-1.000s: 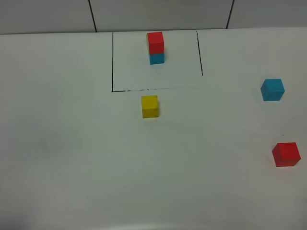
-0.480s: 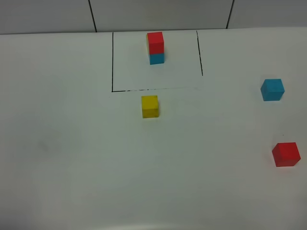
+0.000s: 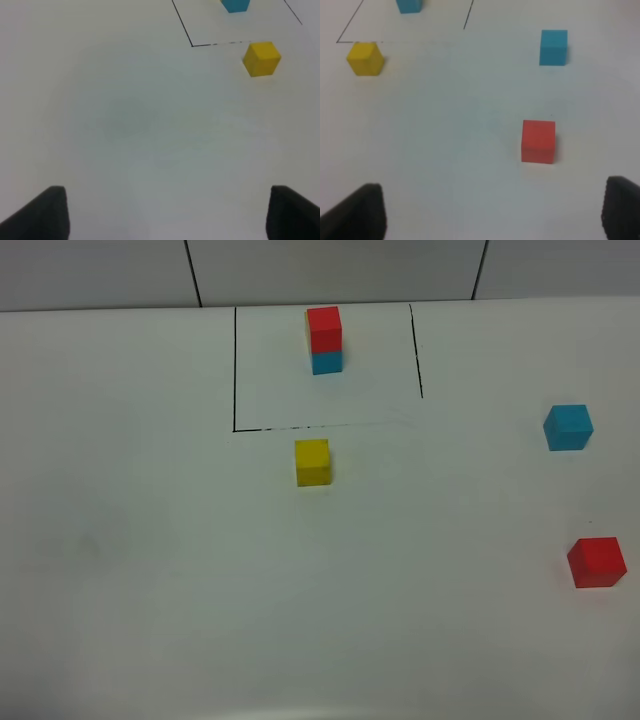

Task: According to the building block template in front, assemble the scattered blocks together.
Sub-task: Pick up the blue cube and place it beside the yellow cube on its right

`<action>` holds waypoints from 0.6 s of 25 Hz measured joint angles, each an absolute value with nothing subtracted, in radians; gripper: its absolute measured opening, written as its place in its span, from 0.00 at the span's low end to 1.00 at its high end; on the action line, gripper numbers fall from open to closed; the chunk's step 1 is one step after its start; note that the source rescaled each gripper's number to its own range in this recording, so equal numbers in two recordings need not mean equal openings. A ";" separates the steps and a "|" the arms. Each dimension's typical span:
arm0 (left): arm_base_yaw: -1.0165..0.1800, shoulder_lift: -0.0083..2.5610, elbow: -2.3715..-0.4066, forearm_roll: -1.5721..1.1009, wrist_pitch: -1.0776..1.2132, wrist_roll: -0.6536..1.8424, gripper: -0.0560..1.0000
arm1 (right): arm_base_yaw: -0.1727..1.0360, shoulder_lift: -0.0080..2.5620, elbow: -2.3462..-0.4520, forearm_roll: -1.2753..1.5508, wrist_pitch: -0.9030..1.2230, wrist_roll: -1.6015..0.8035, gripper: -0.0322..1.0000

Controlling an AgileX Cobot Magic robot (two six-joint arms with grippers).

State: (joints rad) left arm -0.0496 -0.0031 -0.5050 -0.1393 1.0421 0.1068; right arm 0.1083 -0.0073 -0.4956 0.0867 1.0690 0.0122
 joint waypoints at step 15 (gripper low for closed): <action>-0.050 -0.002 -0.505 -0.139 1.042 0.108 0.77 | 0.108 -0.007 -0.496 0.087 1.069 0.012 0.76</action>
State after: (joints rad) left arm -0.0496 -0.0024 -0.5050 -0.1393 1.0421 0.1078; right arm 0.1083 -0.0073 -0.4956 0.0867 1.0690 0.0122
